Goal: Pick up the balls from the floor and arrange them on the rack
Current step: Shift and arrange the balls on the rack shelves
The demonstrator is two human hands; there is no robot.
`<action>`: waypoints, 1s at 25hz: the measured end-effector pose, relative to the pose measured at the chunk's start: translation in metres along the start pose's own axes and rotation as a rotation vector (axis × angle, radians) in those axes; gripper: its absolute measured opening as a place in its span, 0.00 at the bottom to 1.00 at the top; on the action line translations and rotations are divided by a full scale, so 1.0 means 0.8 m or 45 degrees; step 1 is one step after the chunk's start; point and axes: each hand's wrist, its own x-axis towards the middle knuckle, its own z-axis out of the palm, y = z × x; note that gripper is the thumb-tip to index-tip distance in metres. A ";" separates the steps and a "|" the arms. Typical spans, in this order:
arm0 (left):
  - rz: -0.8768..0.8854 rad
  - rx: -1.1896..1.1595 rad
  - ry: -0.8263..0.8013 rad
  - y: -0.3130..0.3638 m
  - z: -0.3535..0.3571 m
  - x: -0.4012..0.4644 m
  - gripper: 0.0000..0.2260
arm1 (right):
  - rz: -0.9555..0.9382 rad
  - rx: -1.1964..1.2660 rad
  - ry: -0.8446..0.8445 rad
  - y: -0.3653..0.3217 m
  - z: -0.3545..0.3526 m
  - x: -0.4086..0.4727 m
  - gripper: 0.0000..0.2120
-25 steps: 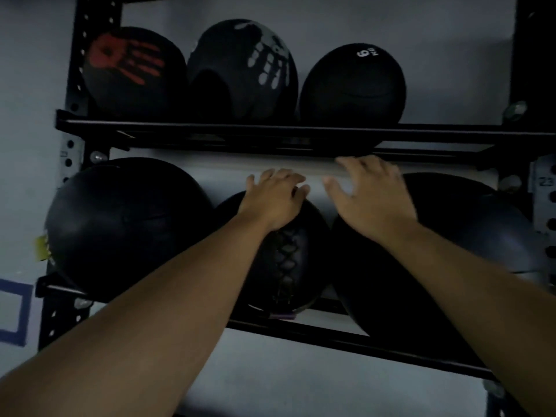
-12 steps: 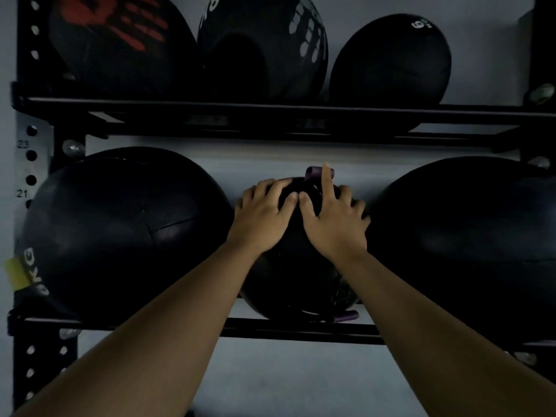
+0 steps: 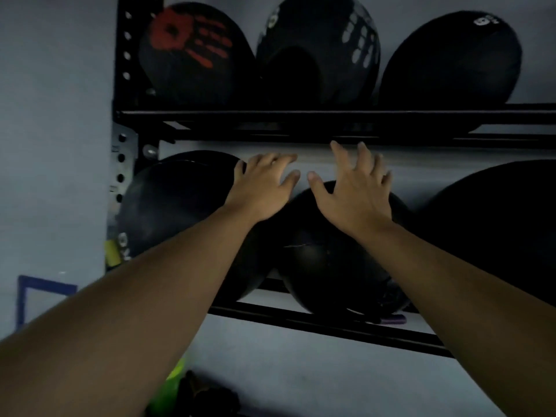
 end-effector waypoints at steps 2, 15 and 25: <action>-0.078 0.079 0.091 -0.042 -0.044 -0.003 0.23 | -0.144 0.045 -0.024 -0.064 0.008 0.008 0.36; -0.379 -0.453 0.014 -0.292 -0.098 -0.034 0.27 | -0.023 0.176 -0.205 -0.267 0.132 0.046 0.29; -0.219 -0.582 0.116 -0.276 -0.097 -0.027 0.23 | -0.050 0.239 -0.324 -0.240 0.110 0.045 0.30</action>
